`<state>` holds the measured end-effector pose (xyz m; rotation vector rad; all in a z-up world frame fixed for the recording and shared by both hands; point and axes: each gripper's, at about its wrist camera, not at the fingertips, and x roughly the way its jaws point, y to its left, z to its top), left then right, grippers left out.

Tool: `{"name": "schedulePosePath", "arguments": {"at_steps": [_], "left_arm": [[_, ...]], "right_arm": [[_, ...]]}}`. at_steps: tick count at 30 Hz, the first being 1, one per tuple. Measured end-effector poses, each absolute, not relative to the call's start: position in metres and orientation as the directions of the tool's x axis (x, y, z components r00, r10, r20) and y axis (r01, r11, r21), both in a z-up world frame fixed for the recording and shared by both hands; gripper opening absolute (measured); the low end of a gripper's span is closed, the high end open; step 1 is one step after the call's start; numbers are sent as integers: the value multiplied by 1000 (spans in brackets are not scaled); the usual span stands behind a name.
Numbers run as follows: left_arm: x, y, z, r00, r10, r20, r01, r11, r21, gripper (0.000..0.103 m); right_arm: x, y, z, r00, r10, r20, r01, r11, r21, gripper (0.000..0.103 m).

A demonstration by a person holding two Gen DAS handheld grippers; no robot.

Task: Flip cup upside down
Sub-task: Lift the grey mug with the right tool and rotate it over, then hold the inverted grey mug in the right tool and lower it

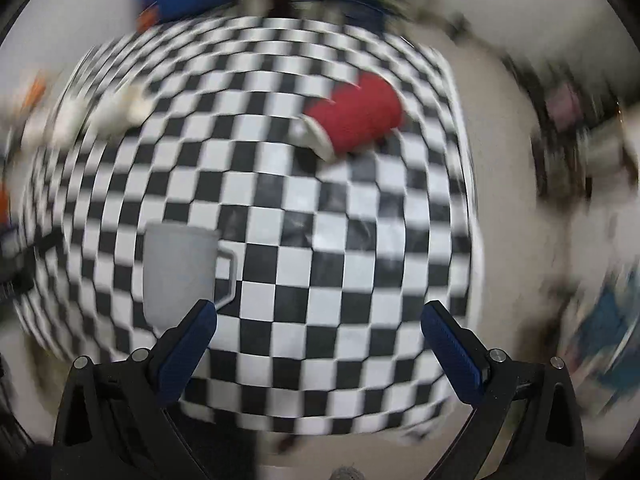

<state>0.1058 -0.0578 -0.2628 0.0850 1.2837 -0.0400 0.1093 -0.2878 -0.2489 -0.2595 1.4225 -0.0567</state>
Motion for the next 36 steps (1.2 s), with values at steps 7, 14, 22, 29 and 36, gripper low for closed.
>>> {"name": "schedulePosePath", "arguments": {"at_steps": [7, 14, 22, 29, 36], "left_arm": [[82, -39, -325, 186, 118, -975, 24, 992, 125, 103], [67, -31, -363, 115, 143, -983, -33, 990, 140, 103], [75, -33, -382, 100, 126, -987, -40, 992, 122, 103], [82, -22, -389, 93, 118, -989, -37, 993, 115, 103], [96, 17, -389, 119, 138, -983, -42, 990, 134, 103]], "right_arm": [[104, -177, -286, 324, -402, -857, -773, 410, -484, 103], [44, -150, -352, 580, -336, -742, -772, -517, -370, 100], [16, -190, -397, 688, -115, -717, -248, -965, -83, 94], [21, -196, -429, 695, -62, -716, -106, -994, -18, 81], [23, -188, -433, 670, -108, -734, -210, -976, -49, 82]]}}
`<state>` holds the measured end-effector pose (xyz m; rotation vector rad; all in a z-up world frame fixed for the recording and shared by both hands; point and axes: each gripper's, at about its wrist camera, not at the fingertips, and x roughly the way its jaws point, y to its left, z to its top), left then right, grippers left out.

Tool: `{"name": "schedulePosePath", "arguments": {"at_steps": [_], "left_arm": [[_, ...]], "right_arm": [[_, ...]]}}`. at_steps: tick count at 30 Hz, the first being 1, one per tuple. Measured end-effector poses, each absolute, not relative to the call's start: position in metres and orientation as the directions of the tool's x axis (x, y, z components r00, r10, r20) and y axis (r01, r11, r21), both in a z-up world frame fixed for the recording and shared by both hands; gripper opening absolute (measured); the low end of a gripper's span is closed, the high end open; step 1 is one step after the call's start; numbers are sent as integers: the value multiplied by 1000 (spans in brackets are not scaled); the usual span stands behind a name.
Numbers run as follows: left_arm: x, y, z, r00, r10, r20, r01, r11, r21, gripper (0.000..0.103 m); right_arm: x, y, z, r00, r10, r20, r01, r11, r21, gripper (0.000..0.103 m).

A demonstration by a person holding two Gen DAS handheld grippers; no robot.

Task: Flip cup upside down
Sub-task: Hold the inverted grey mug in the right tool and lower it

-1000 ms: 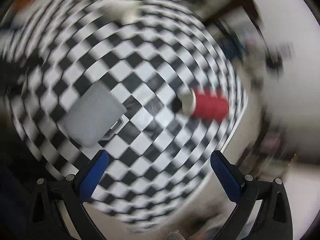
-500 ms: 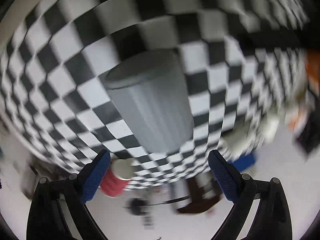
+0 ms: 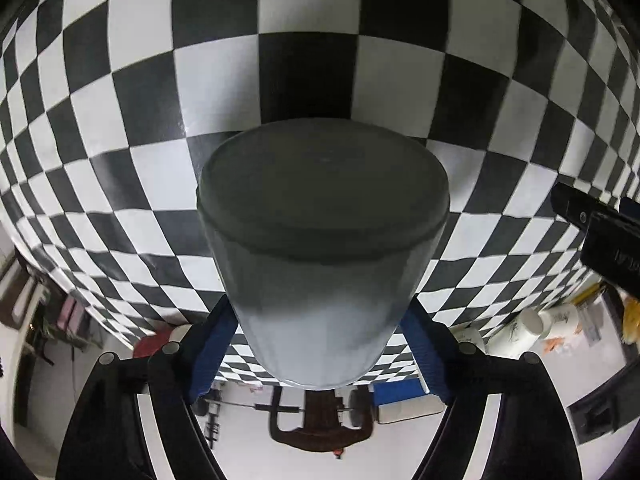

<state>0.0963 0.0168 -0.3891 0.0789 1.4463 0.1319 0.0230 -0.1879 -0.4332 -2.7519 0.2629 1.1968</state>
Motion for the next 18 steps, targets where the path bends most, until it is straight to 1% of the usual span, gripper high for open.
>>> {"name": "schedulePosePath", "arguments": {"at_steps": [4, 6, 8, 11, 13, 14, 15, 16, 18], "left_arm": [[100, 25, -377, 135, 147, -980, -53, 989, 141, 103], [103, 33, -372, 145, 155, -977, -57, 987, 148, 103], [104, 38, -368, 154, 159, -975, -63, 987, 151, 103], [107, 40, -362, 164, 162, -973, -62, 986, 153, 103], [107, 38, -357, 177, 165, -970, -59, 986, 157, 103], [109, 39, -355, 182, 161, -970, -56, 987, 154, 103], [110, 39, -354, 185, 159, -970, -54, 987, 151, 103], [112, 39, -352, 188, 158, -969, -51, 987, 151, 103], [113, 38, -348, 201, 158, -967, -43, 987, 153, 103]], "right_arm": [[26, -169, -425, 631, -204, -748, -426, -897, -115, 82], [35, -156, -416, 586, -282, -760, -572, -808, -142, 82], [44, -149, -407, 548, -328, -770, -665, -729, -162, 82], [67, -138, -393, 442, -411, -797, -833, -519, -193, 82], [88, -133, -384, 324, -450, -832, -933, -298, -202, 81], [96, -133, -381, 284, -456, -844, -955, -215, -205, 81], [108, -134, -378, 224, -455, -862, -974, -86, -208, 81], [115, -135, -376, 193, -450, -872, -978, -13, -209, 81], [134, -141, -369, 103, -408, -907, -959, 202, -200, 81]]}}
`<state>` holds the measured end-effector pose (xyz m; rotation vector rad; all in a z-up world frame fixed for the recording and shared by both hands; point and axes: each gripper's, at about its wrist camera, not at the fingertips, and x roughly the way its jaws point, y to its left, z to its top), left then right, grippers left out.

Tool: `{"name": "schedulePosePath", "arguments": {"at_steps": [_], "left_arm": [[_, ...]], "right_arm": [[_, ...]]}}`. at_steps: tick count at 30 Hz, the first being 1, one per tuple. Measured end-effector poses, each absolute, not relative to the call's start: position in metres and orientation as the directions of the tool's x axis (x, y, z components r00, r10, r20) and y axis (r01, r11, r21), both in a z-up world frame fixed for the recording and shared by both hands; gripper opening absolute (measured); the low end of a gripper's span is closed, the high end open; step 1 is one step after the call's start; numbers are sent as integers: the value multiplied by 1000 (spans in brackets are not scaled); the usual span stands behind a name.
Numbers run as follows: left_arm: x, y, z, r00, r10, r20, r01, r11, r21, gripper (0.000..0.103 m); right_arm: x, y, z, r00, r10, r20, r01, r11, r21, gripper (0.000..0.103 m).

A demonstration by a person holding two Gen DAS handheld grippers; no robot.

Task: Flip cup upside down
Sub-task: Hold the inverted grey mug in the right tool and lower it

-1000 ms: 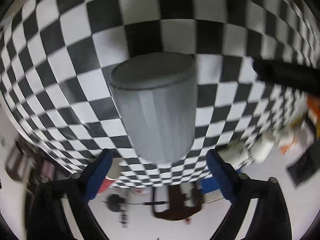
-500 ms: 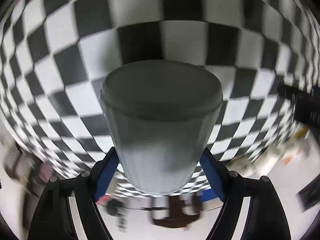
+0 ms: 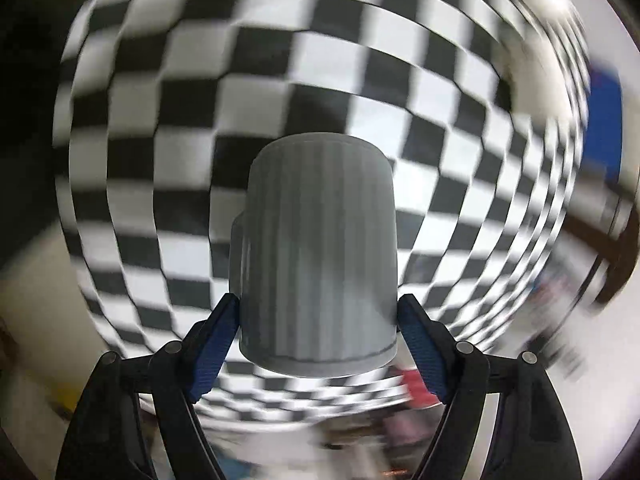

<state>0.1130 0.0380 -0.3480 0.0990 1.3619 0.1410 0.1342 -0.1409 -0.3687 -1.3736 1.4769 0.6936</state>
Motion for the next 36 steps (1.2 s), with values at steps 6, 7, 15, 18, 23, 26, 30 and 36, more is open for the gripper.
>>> {"name": "schedulePosePath", "arguments": {"at_steps": [6, 7, 15, 18, 23, 26, 30, 36], "left_arm": [[113, 32, -342, 207, 146, -967, -31, 989, 143, 103], [112, 29, -341, 207, 146, -967, -28, 989, 143, 103], [115, 20, -342, 205, 137, -969, 2, 990, 141, 103], [116, 18, -341, 202, 123, -972, 7, 992, 127, 103], [122, 21, -340, 208, 85, -974, -17, 996, 84, 103], [128, 24, -344, 203, 75, -976, -32, 997, 70, 103], [139, 31, -356, 173, 65, -983, -50, 997, 57, 103], [152, 46, -359, 159, 52, -986, -94, 995, 37, 103]], "right_arm": [[177, -179, -358, -103, -143, -984, -667, 744, -39, 81], [178, -187, -359, -111, -111, -988, -615, 788, -19, 81], [174, -221, -383, -153, -12, -988, -363, 931, 45, 82], [178, -225, -387, -199, -2, -980, -320, 945, 63, 84], [195, -228, -363, -164, -15, -986, -318, 947, 39, 92], [210, -221, -362, -166, 11, -986, -312, 948, 63, 92], [229, -204, -391, -219, 14, -976, -306, 949, 82, 92], [237, -206, -382, -150, 95, -984, -213, 969, 126, 82]]}}
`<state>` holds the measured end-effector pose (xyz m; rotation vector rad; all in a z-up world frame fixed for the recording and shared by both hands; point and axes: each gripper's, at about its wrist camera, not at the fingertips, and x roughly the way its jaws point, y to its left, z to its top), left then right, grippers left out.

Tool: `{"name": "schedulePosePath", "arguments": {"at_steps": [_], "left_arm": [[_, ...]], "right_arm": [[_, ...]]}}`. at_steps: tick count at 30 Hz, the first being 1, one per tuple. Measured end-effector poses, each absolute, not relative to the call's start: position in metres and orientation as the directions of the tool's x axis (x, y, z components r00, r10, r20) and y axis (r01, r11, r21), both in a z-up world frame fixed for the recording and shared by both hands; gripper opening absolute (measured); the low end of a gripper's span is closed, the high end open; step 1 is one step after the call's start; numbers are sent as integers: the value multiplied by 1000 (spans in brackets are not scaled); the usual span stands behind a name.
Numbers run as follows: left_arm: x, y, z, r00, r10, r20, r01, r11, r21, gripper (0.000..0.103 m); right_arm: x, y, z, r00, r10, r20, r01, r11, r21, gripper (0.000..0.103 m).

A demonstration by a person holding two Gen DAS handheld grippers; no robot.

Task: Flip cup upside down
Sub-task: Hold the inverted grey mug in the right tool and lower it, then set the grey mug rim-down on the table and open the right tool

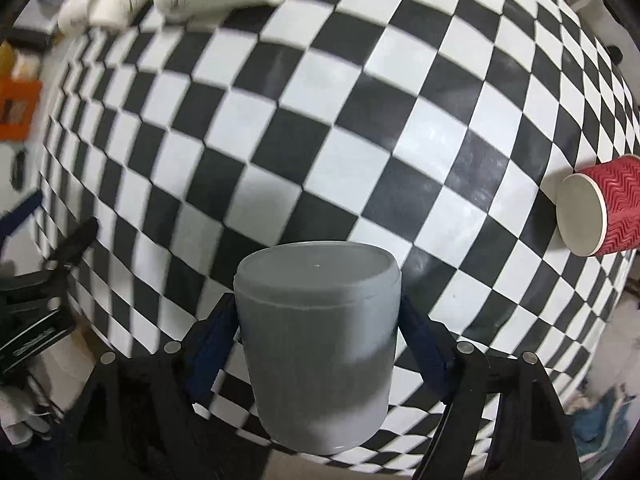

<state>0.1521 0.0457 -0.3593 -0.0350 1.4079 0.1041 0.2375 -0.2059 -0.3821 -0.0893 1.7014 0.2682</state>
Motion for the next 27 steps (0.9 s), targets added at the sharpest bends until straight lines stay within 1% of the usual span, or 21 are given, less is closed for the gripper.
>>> {"name": "schedulePosePath", "arguments": {"at_steps": [2, 4, 6, 9, 13, 15, 18, 24, 25, 27], "left_arm": [[156, 49, -359, 157, 47, -987, -107, 994, 31, 103], [160, 51, -358, 160, 54, -986, -113, 993, 36, 103], [164, 52, -358, 170, 72, -983, -112, 992, 54, 103], [170, 50, -363, 169, 90, -982, -102, 992, 74, 103], [169, 46, -366, 172, 96, -981, -82, 993, 83, 103], [166, 43, -364, 177, 90, -980, -72, 994, 78, 103], [159, 38, -360, 187, 82, -979, -57, 996, 73, 103], [145, 26, -347, 232, 84, -969, -29, 996, 80, 103], [142, 24, -344, 241, 86, -967, -23, 996, 83, 103], [137, 18, -335, 261, 83, -962, -13, 997, 82, 103]], "right_arm": [[242, -216, -367, -69, 150, -986, -143, 977, 159, 82], [248, -225, -349, 82, 196, -977, -69, 979, 191, 82], [252, -227, -337, 225, 198, -954, -24, 980, 198, 82], [250, -227, -336, 381, 185, -906, 41, 976, 216, 81], [232, -217, -340, 515, 138, -846, 59, 979, 195, 81], [220, -210, -339, 547, 109, -830, 41, 987, 157, 82], [197, -194, -338, 549, 81, -832, 6, 995, 100, 82], [163, -192, -349, 481, 33, -876, -7, 999, 34, 83], [163, -196, -351, 477, 21, -879, 2, 1000, 25, 85], [155, -200, -349, 463, -15, -886, 38, 999, 3, 95]]}}
